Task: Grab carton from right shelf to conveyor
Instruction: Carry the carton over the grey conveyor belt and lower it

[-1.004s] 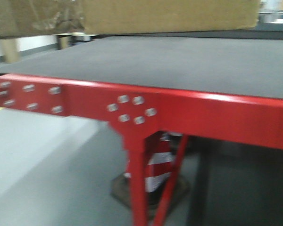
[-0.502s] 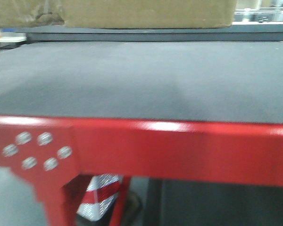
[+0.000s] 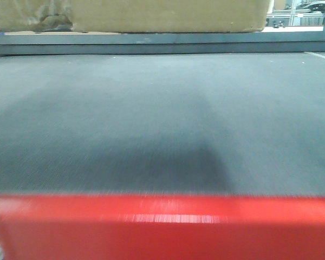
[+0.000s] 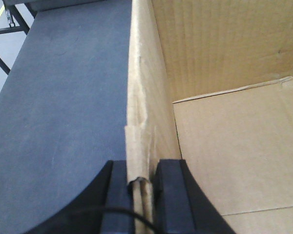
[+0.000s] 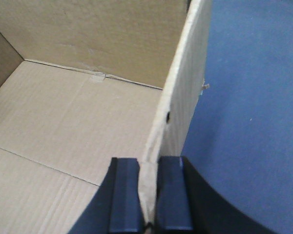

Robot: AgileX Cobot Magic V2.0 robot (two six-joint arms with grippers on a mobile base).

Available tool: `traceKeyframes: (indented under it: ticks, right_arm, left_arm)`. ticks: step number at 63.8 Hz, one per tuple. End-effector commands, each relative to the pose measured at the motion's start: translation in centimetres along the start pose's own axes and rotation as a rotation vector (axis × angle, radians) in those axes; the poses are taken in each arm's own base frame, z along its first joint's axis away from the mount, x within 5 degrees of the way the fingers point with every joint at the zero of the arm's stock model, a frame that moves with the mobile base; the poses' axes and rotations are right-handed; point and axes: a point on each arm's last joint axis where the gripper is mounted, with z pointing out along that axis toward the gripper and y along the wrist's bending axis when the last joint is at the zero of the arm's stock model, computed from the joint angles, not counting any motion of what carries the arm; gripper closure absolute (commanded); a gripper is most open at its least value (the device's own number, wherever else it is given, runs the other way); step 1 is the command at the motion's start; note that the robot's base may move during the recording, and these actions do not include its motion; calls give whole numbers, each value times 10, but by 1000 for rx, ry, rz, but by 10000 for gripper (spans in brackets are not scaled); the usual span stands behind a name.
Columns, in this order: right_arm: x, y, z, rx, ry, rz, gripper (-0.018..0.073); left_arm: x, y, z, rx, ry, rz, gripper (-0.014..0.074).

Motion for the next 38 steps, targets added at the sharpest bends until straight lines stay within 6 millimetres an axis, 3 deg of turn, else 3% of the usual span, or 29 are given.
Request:
traceKeyframes:
  ticks: [1,38]
  right_arm:
    - [-2,-6,-12,53,-32,-40,628]
    - [-2,-6,-12,53,-32,-40,628]
  left_arm:
    - [-3,21,-4,-197,-26,72,605]
    - [-3,21,-4,-197,-26,72,605]
